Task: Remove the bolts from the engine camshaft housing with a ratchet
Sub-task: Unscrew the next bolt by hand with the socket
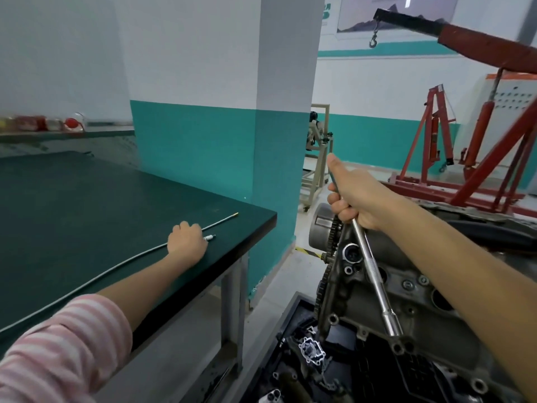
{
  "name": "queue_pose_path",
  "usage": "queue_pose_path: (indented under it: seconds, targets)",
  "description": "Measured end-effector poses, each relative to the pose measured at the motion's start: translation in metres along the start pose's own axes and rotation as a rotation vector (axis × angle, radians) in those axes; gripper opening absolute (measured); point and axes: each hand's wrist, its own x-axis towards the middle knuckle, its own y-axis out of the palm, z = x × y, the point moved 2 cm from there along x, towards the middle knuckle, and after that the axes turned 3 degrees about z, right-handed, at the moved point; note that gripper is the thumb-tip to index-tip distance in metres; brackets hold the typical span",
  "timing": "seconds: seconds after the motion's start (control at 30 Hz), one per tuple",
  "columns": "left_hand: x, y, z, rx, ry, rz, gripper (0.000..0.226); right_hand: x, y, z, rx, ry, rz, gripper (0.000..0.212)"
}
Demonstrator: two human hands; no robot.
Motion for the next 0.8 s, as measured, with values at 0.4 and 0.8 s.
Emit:
queue_pose_path:
  seconds: [0.4,0.8]
  targets:
    - [-0.097,-0.09,-0.103,-0.755,0.441,-0.161,0.03,-0.012,-0.015,-0.004,0.338,0.052,0.086,0.045]
    - [-0.248,-0.128,-0.227,-0.813,0.801,0.746,0.015,-0.081,-0.092,-0.052,0.755,0.228,-0.119,0.019]
